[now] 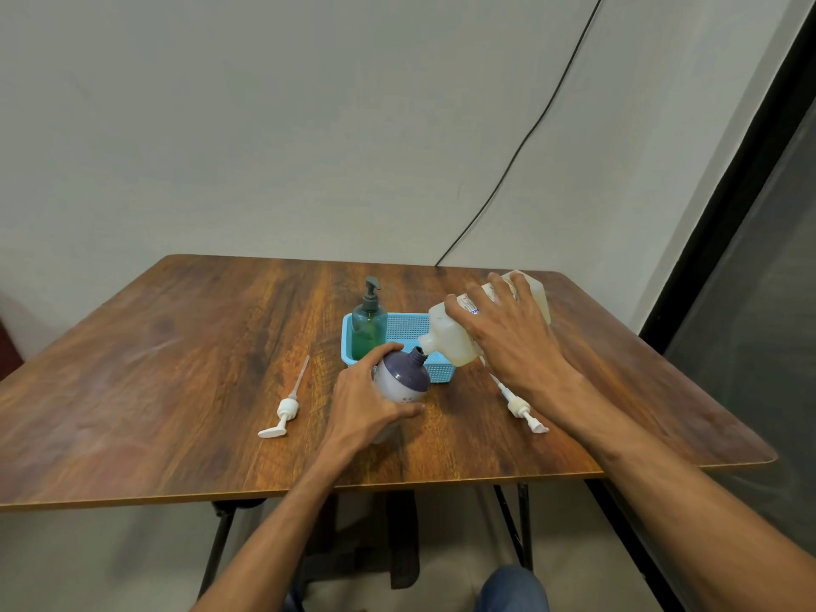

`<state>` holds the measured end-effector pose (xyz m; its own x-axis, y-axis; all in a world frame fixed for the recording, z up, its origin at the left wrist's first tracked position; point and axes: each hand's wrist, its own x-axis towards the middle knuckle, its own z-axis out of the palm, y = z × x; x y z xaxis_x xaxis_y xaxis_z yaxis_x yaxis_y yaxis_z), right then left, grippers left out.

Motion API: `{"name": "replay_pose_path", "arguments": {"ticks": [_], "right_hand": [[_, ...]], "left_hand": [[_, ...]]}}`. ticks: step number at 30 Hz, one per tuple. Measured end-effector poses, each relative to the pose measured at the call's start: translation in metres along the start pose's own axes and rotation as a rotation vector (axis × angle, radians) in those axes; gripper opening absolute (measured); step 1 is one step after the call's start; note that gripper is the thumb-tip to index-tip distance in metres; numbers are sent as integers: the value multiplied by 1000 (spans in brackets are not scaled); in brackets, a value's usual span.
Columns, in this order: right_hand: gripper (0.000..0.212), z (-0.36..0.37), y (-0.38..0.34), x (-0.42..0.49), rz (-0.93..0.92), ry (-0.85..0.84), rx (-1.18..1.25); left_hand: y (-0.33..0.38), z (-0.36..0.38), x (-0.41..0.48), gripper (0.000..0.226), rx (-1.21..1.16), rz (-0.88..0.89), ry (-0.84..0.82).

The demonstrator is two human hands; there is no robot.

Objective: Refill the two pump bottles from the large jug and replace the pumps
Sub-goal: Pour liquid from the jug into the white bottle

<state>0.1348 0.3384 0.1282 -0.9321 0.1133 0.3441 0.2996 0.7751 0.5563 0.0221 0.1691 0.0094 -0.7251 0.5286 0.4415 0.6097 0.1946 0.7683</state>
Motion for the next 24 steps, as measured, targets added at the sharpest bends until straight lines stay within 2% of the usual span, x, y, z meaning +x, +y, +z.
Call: {"name": "replay_pose_path", "arguments": {"ticks": [11,19,24], "right_hand": [[71,8,3,-1,17,11,62],[73,20,3,-4,61,36,130],[79,28,2,-8,86,104,189]], "left_hand": [[-1,2,2,86,-20,23,9],[3,3,1,89,-43,23,14],[3,4,0,98,-60,5,4]]}}
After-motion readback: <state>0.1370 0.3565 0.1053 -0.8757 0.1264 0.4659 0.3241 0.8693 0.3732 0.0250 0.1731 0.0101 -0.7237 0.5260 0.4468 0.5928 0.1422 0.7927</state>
